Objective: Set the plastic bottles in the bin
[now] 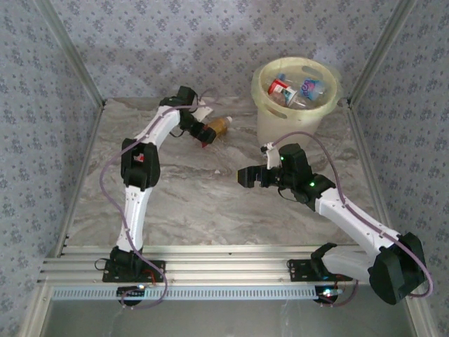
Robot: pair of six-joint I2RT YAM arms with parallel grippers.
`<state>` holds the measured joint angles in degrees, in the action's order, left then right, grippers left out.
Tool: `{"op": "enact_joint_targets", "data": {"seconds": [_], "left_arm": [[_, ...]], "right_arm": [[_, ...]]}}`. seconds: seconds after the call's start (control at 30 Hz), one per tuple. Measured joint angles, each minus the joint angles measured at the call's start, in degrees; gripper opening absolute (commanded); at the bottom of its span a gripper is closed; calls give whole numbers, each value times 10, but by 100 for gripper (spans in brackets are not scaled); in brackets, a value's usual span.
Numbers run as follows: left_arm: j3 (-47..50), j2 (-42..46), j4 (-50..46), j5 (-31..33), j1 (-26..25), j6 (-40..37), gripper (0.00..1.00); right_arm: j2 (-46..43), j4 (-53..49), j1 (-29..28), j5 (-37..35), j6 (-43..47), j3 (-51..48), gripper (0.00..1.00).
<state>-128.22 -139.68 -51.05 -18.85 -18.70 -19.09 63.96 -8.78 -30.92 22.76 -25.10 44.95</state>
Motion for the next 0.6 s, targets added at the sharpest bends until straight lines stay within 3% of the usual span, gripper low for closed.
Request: {"op": "enact_joint_targets", "data": {"seconds": [0.17,0.33,0.6], "left_arm": [[0,-12,-4,11,-16,-5,81],[0,-14,-9,21,-20,-8,61],[42,13,11,0,-20,27,60]], "right_arm": [[0,-3,0,0,0,3,100],[0,-5,0,-5,0,3,100],[-2,-14,0,-47,-24,3,99]]}}
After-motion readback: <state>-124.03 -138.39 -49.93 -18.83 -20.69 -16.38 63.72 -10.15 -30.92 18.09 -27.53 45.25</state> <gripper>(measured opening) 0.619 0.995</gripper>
